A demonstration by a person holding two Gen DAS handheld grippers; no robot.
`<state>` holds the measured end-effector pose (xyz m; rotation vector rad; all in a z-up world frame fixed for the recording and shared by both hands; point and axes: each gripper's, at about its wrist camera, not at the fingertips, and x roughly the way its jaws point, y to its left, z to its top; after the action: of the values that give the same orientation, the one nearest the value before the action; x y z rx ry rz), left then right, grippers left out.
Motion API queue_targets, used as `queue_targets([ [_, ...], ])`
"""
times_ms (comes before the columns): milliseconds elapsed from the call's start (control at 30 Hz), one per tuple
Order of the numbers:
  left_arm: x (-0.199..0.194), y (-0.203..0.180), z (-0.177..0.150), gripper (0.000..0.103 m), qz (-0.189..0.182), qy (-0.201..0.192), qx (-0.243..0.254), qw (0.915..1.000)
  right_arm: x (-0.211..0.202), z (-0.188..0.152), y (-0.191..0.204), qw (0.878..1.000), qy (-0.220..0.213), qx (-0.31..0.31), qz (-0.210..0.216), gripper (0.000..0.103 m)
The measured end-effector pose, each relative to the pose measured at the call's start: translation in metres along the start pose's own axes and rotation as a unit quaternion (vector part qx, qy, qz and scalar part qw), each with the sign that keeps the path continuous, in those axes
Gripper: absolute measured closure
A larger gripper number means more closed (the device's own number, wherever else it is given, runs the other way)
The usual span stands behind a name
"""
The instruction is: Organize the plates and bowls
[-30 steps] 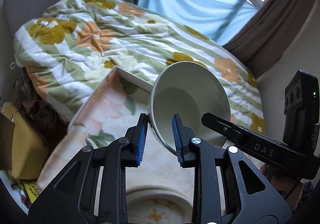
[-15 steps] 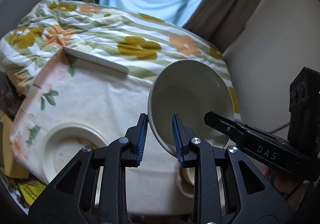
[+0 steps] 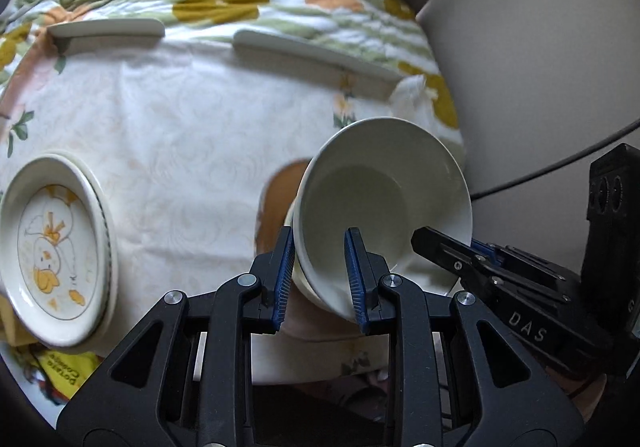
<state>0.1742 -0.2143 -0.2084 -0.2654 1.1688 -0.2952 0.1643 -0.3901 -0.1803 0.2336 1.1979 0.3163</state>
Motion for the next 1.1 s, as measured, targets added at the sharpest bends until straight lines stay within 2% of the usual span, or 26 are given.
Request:
queue_targets([
  [167,0.019,-0.004,-0.003,0.080,0.020,0.031,0.006,0.9993,0.013,-0.012,-0.015,1.000,0.018,-0.002,-0.006,0.086],
  [333,0.031,-0.006,0.001,0.080,0.035,0.041,0.010,0.9985,0.020,-0.014,-0.017,0.999,0.026,-0.018,-0.015,0.086],
  [867,0.049,-0.023,-0.005,0.080,0.114,0.041,0.066,0.9905,0.027,-0.018,-0.017,0.998,0.034,-0.045,-0.032,0.086],
  [1100,0.049,-0.024,-0.005,0.080,0.120,0.036,0.071,0.9896,0.027,-0.018,-0.017,0.998,0.034,-0.049,-0.032,0.086],
])
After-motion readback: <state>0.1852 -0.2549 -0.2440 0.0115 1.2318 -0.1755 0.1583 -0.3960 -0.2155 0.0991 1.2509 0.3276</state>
